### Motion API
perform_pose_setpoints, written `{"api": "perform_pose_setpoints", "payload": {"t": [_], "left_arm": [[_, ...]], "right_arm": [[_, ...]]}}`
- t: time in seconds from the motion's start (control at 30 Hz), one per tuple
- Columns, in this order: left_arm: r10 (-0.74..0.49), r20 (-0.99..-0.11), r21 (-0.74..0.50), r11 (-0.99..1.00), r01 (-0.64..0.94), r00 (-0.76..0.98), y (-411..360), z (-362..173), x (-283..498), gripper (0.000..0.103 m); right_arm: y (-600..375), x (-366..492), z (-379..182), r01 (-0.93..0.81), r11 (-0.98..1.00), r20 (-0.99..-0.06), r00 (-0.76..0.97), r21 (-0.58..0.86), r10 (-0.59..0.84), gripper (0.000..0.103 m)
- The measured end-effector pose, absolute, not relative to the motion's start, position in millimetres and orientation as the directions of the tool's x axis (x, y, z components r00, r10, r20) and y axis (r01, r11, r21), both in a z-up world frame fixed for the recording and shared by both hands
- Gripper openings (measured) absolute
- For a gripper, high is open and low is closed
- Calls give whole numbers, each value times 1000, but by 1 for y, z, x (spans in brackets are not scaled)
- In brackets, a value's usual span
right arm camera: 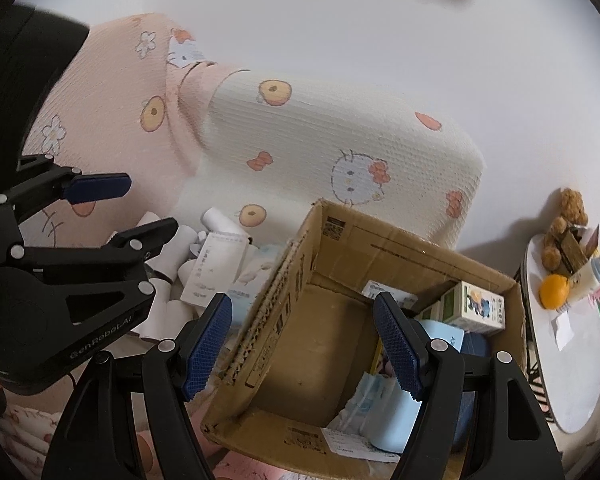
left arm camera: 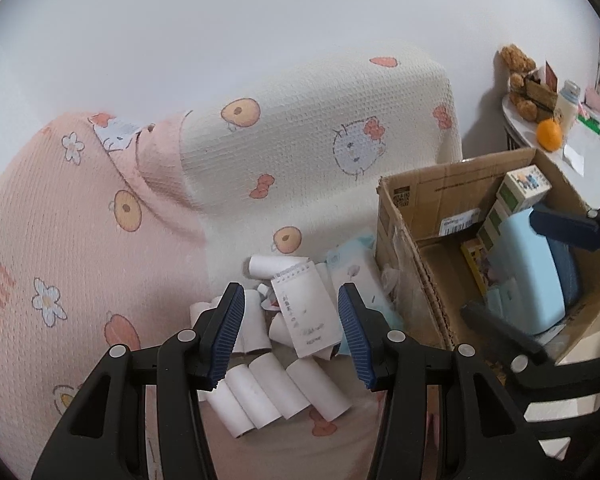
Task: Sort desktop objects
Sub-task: 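Move the left gripper toward the pile of white paper tubes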
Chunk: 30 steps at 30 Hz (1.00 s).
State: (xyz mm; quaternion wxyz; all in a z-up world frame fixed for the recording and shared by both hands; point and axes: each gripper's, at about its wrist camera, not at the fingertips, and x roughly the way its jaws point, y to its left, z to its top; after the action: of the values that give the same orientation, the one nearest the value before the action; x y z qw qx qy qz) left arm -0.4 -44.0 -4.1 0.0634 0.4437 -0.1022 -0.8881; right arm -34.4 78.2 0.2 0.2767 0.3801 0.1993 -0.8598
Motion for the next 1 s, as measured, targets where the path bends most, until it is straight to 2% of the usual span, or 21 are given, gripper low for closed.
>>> {"api": "perform_pose_setpoints", "payload": {"t": [0.4, 0.6, 0.83, 1.0], "left_arm": [[-142, -784, 131, -989, 62, -605, -66, 1, 0, 53], [-66, -797, -38, -987, 159, -600, -114, -5, 4, 53], [-140, -794, -104, -927, 360, -592, -177, -30, 34, 53], [-165, -774, -137, -899, 416, -611, -207, -44, 57, 53]], "right_arm": [[56, -24, 0, 702, -700, -770, -517, -132, -374, 71], [39, -23, -1, 769, -632, -773, -458, -98, -438, 71], [4, -25, -14, 872, -489, -785, -286, 25, -549, 71], [-18, -25, -31, 897, -434, -796, -202, 84, -570, 71]]}}
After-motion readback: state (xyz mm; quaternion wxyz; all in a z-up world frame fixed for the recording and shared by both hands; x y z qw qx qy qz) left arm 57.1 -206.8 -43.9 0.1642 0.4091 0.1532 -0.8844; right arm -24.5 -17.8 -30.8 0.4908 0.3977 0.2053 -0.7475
